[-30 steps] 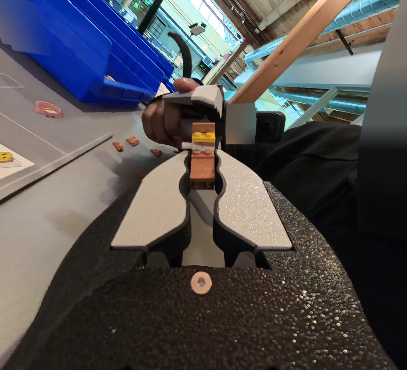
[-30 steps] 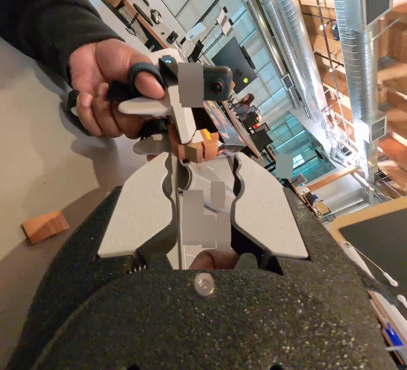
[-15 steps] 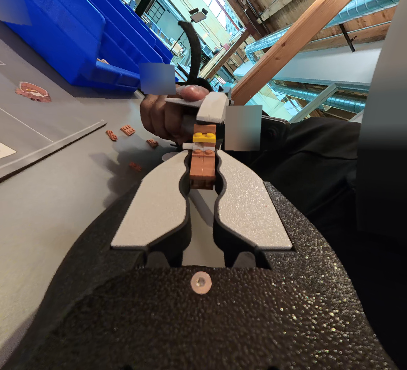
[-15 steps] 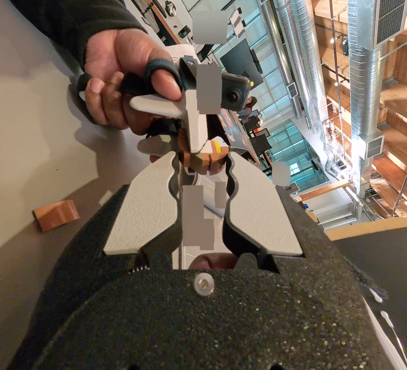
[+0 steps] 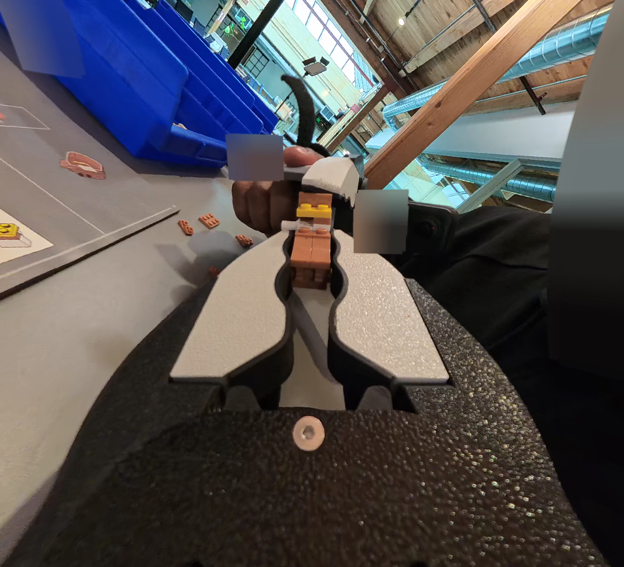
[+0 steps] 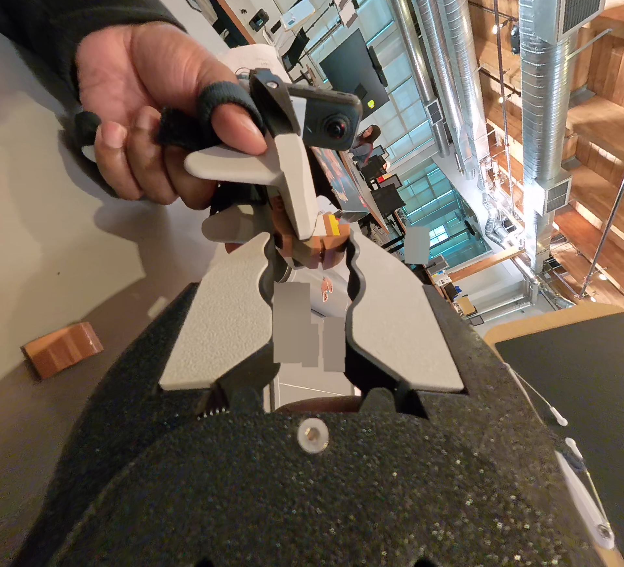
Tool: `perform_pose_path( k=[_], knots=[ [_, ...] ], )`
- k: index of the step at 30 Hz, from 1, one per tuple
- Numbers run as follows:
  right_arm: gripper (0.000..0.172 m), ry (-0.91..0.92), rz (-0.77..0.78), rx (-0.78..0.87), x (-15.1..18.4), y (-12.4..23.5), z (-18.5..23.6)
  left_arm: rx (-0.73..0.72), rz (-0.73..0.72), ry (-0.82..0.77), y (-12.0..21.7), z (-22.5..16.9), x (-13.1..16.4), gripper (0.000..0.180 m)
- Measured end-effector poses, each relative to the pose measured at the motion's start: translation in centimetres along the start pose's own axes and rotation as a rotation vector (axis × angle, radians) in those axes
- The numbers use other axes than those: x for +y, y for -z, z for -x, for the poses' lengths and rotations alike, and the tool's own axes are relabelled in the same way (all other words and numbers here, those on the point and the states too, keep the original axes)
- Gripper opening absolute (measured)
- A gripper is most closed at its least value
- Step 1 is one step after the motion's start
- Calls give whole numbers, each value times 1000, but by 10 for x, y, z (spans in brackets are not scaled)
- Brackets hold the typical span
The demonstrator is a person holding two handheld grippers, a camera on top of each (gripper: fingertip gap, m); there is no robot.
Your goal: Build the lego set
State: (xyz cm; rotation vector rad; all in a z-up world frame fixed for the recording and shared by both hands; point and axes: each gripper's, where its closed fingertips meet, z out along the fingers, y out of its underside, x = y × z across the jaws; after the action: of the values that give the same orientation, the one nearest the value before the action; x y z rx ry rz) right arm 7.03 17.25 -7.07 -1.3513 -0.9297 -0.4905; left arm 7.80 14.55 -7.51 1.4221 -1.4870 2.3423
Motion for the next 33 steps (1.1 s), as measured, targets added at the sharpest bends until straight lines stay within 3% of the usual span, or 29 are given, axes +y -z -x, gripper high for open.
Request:
perform_pose_path(
  k=[7, 15, 27, 33],
  knots=[
    [40, -94, -61, 69, -10, 3, -11, 177, -100, 107, 5, -16, -13, 17],
    [43, -320, -209, -36, -27, 15, -17, 426, -127, 268, 5, -38, -13, 17],
    [41, -317, -206, -104, -23, 15, -7, 415, -103, 301, -6, -39, -6, 17],
    [40, -392, -174, -122, -16, 15, -10, 274, -94, 178, -4, -27, -10, 31]
  ],
)
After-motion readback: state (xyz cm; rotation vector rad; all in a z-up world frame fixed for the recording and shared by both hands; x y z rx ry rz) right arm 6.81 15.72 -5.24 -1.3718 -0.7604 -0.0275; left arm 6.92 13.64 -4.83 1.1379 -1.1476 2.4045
